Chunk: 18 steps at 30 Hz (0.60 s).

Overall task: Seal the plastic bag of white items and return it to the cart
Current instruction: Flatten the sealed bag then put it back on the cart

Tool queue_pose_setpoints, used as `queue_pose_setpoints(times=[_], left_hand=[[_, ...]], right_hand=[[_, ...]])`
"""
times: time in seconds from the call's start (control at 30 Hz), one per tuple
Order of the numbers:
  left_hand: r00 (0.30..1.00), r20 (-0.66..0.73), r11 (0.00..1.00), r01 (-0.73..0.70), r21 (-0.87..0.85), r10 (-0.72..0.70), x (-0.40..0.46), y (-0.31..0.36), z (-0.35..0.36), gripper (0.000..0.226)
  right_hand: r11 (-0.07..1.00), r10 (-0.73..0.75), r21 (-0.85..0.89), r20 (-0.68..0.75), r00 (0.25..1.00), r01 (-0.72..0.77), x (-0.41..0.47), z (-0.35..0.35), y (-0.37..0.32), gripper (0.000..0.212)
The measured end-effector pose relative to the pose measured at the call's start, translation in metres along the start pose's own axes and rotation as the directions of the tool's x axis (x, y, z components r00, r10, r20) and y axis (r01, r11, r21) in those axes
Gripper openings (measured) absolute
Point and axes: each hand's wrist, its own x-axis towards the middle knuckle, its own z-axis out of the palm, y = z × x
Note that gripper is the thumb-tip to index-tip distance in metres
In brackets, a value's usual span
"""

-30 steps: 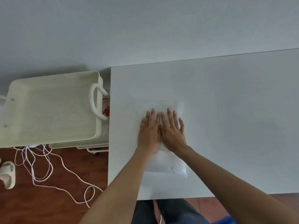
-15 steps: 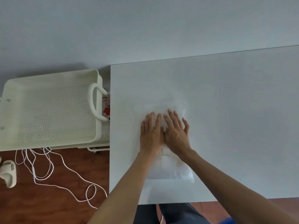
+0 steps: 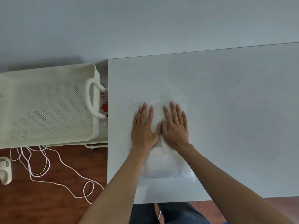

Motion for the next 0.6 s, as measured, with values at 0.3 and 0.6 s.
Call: queue_pose_setpoints(times=[0.3,0.6], left_hand=[[0.998,0.059,1.0,0.022,-0.008,-0.022,-0.001,-0.003,-0.003,0.085],[0.998,0.061,0.991,0.021,-0.133,-0.013,-0.053,-0.013,-0.028,0.074]], right_hand=[[0.998,0.06,0.016,0.031,0.998,-0.061,0.001,0.001,0.009,0.076],[0.994,0.052,0.094,0.066,0.996,-0.058,-0.052,-0.021,0.032,0.075]])
